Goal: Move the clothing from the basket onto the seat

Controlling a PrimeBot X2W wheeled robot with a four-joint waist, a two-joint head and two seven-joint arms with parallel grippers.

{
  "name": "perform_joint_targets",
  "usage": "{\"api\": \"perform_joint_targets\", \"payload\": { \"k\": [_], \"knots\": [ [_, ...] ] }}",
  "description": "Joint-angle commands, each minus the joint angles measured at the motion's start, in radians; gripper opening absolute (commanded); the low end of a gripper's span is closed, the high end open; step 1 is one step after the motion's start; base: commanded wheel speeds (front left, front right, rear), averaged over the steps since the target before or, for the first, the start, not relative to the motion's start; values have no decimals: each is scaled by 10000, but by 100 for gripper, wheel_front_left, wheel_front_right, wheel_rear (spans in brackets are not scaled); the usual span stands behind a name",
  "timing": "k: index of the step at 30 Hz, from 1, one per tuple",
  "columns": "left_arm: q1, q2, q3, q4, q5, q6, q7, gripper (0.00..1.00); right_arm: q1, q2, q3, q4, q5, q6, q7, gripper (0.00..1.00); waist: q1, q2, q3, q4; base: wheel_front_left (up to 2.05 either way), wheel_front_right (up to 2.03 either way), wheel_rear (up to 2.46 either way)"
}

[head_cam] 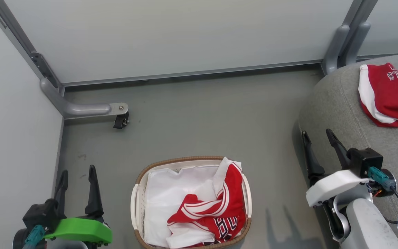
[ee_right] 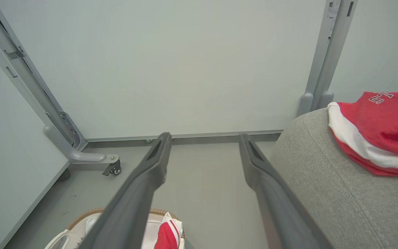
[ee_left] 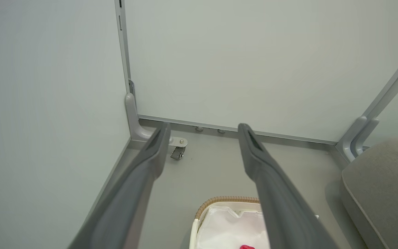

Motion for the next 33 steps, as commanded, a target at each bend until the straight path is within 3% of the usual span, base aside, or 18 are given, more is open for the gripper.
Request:
{"api": "perform_joint_targets", "payload": {
  "k": [1, 33],
  "knots": [
    [204, 4, -35, 13, -90, -33, -8, 100, 264, -44, -18, -69, 108, -14, -22, 100, 1, 0, -218, -120, 0, 0, 0],
    [456, 4, -225, 276, 0, -35, -9, 100, 811, -38, 162, -119, 297, -14, -20, 100, 1, 0, -645, -287, 0, 0, 0]
  ]
}}
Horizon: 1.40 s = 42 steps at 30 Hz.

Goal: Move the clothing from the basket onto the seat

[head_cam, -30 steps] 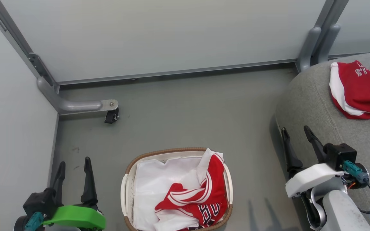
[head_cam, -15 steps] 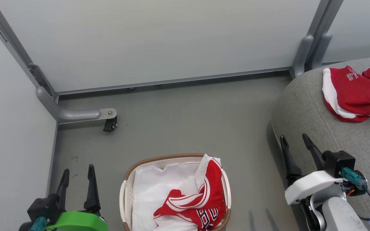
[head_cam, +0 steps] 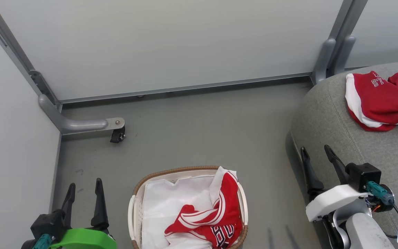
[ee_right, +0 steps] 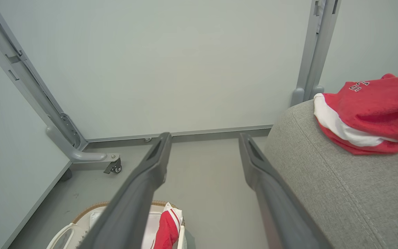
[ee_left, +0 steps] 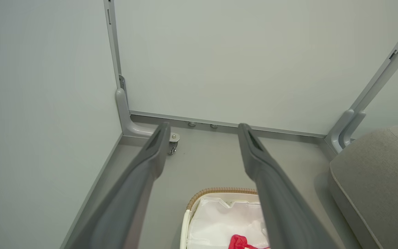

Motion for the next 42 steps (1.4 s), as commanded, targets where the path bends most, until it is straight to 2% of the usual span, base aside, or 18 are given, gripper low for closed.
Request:
{"api": "perform_joint_targets", "payload": {
  "k": [1, 17, 23, 31, 38, 42],
  "knots": [
    [9, 14, 9, 8, 121, -28, -9, 100, 14, -36, 6, 39, 45, -14, -22, 100, 1, 0, 2, -2, 0, 0, 0],
    [-207, 13, -201, 28, 206, -30, -9, 100, -172, -35, 54, 5, 121, -14, -20, 100, 1, 0, 221, -134, 0, 0, 0],
    [-751, 15, -789, 150, 405, -31, -7, 100, -491, -35, 1, -185, 75, -14, -22, 100, 1, 0, 770, -237, 0, 0, 0],
    [-2485, 684, -2883, 1727, 612, -30, -7, 100, -1313, -37, 18, -507, -26, -14, -20, 100, 1, 0, 2241, -589, 0, 0, 0],
    [-4303, 1193, -5798, 4066, 469, -29, 141, 100, -2094, -35, 300, -766, -61, -14, -22, 100, 1, 0, 3769, -1262, 0, 0, 0],
    [-4984, 1352, -7460, 4949, 198, -29, 295, 100, -2417, -31, 478, -924, 129, -14, -20, 100, 1, 0, 4530, -1663, 0, 0, 0]
  ]
}}
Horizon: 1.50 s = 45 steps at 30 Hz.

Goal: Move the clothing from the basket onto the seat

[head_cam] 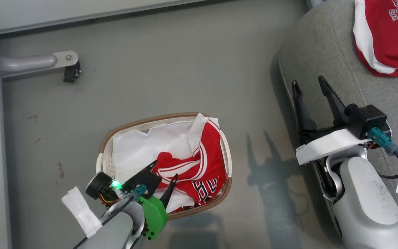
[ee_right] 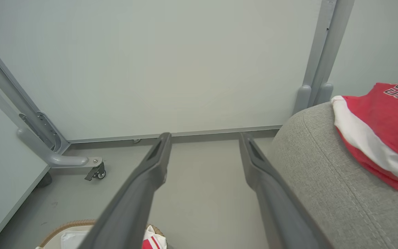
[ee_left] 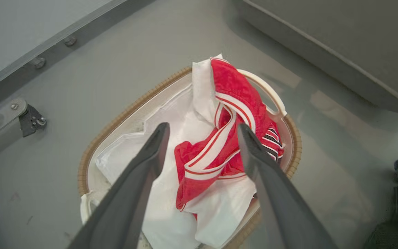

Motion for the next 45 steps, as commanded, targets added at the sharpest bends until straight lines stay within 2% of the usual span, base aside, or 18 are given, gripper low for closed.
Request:
{"api": "perform_joint_targets", "payload": {
  "k": [1, 6, 11, 19, 29, 30, 32, 34, 35, 36, 45],
  "knots": [
    [-374, 177, -475, 219, -166, -25, 54, 100, -225, -23, 86, -88, 129, -14, -22, 100, 0, 0, 1354, -889, 0, 0, 0],
    [-1217, 487, -2178, 1002, -649, -14, 207, 100, -612, -22, 393, -323, 425, -14, -20, 100, 0, 0, 2299, -1374, 0, 0, 0],
    [-2027, 853, -3222, 1714, -1021, -13, 452, 100, -1003, -16, 732, -581, 753, -14, -20, 100, 0, 0, 3168, -1820, 0, 0, 0],
    [-2978, 1328, -4092, 2556, -1454, -13, 629, 100, -1458, -17, 1068, -906, 1119, -14, -20, 100, 0, 0, 4180, -2326, 0, 0, 0],
    [-3751, 1461, -4679, 3226, -1815, -13, 660, 100, -1708, -20, 1260, -952, 1308, -14, -22, 100, 0, 0, 4690, -2421, 0, 0, 0],
    [-3779, 1449, -4749, 3270, -1844, -13, 696, 95, -1740, -20, 1300, -952, 1326, -14, -20, 100, 0, 0, 4710, -2422, 0, 0, 0],
    [-3841, 1419, -4868, 3323, -1945, -13, 761, 49, -1778, -22, 1378, -942, 1337, -14, -20, 100, 0, 0, 4745, -2421, 0, 0, 0],
    [-3912, 1384, -4961, 3340, -2048, -13, 776, 16, -1792, -22, 1428, -947, 1362, -14, -20, 100, 0, 0, 4764, -2414, 0, 0, 0],
    [-3957, 1347, -4999, 3335, -2114, -13, 722, 6, -1795, -22, 1439, -947, 1361, -14, -20, 100, 0, 0, 4765, -2400, 0, 0, 0],
    [-3983, 1322, -5024, 3334, -2137, -13, 673, 0, -1791, -22, 1443, -942, 1350, -14, -22, 100, 0, 0, 4758, -2383, 0, 0, 0],
    [-3905, 1066, -5216, 3272, -2487, -13, 113, 0, -1657, -26, 1352, -703, 994, -14, -20, 100, 0, 0, 4247, -2045, 0, 0, 0]
  ]
}}
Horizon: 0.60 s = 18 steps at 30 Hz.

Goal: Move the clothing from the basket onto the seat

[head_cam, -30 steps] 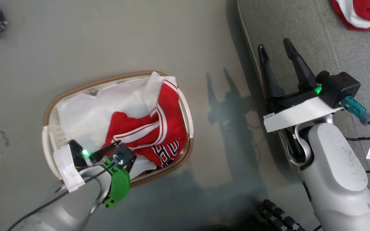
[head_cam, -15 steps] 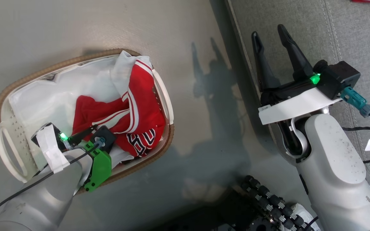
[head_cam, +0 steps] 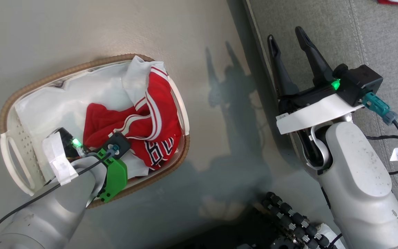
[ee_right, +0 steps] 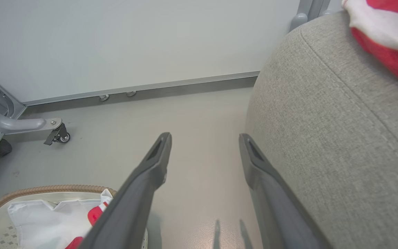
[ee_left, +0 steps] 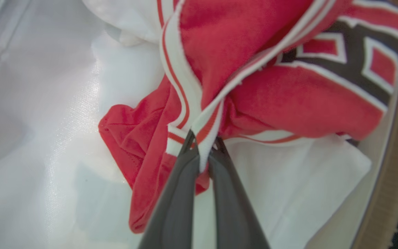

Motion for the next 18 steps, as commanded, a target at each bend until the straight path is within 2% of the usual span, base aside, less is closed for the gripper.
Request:
{"api": "perform_joint_targets", "payload": {
  "k": [1, 10, 18],
  "knots": [
    [-12, -41, -23, -56, -96, 2, -137, 0, 98, -27, -43, 77, -114, -14, -20, 100, -1, 0, -326, 189, 0, 0, 0],
    [106, -127, -42, -797, -281, 2, -497, 0, 601, -30, -338, 371, -643, -14, -20, 100, -1, 0, -1830, 809, 0, 0, 0],
    [335, 272, 994, -2893, 24, 313, -484, 0, 1353, -33, -674, 732, -1227, -14, -22, 100, -1, 0, -3670, 1477, 0, 0, 0]
  ]
}}
